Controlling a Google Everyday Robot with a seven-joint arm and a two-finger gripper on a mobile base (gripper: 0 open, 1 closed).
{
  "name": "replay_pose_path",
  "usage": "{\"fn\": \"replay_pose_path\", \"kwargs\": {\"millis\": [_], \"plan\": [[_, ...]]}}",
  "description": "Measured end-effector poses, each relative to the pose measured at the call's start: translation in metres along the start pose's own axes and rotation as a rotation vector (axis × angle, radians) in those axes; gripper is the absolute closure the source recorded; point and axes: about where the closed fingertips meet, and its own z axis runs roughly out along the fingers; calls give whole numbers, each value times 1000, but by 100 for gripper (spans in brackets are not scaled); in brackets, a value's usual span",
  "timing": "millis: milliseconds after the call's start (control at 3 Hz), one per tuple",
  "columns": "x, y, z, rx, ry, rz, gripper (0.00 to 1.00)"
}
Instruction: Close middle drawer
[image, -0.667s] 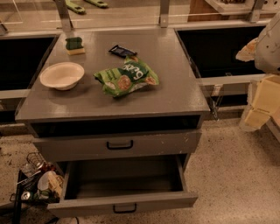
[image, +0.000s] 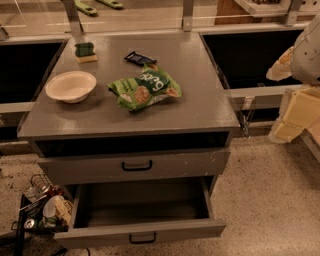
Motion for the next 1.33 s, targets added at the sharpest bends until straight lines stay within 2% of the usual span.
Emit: {"fn": "replay_pose_path", "kwargs": {"millis": [1000, 1333], "plan": [[0, 0, 0, 0, 0, 0, 90], [0, 0, 0, 0, 0, 0, 100]]}}
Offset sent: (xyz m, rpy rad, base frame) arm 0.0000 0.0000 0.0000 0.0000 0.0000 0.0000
